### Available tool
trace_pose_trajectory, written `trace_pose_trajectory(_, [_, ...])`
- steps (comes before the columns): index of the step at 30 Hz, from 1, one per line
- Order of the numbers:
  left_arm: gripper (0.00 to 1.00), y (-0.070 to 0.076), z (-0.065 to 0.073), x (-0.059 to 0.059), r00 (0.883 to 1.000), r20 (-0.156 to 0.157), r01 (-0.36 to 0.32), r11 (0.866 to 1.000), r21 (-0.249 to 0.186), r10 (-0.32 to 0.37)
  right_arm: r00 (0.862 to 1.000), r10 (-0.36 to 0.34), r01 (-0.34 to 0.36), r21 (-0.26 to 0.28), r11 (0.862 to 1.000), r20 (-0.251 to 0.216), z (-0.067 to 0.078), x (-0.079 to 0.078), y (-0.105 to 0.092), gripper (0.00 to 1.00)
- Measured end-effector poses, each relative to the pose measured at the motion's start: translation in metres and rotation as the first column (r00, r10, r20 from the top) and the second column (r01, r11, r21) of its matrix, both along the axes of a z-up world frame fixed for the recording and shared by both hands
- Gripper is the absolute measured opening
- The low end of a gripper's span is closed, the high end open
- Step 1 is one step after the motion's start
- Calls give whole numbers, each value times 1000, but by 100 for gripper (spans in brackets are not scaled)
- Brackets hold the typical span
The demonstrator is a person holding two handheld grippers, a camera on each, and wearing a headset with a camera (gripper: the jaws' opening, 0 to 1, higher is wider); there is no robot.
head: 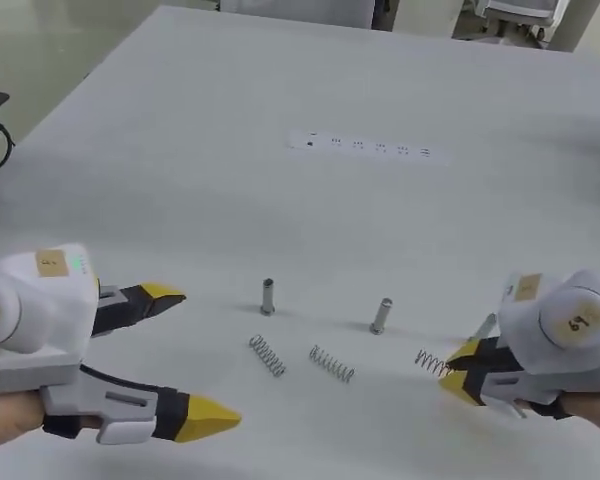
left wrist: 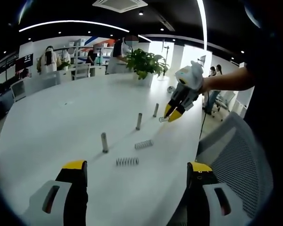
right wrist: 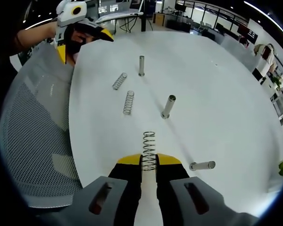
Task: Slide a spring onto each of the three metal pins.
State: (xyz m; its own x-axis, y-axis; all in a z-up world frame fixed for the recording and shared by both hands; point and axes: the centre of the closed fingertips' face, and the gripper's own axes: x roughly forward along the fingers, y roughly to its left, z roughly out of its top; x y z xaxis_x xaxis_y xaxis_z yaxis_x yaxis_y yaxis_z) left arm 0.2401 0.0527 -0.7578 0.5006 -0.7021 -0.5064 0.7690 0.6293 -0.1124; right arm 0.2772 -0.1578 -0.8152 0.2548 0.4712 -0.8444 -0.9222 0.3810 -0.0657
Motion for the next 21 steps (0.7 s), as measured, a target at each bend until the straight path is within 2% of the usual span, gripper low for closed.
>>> trace_pose_trajectory(10, [80, -12, 10, 4, 999, 20, 41, 999, -12, -40, 998, 52, -52, -5, 999, 29, 10, -3, 0, 8])
trace_pose_trajectory(19, [74, -33, 6, 0, 995, 16, 95, 995, -20, -94, 995, 90, -90, -3, 996, 41, 16, -9, 5, 8])
trace_pose_trajectory(21, [73, -42, 6, 0, 994, 17, 113, 993, -32, -112, 995, 98, -98, -1, 995, 34, 17, -12, 7, 8])
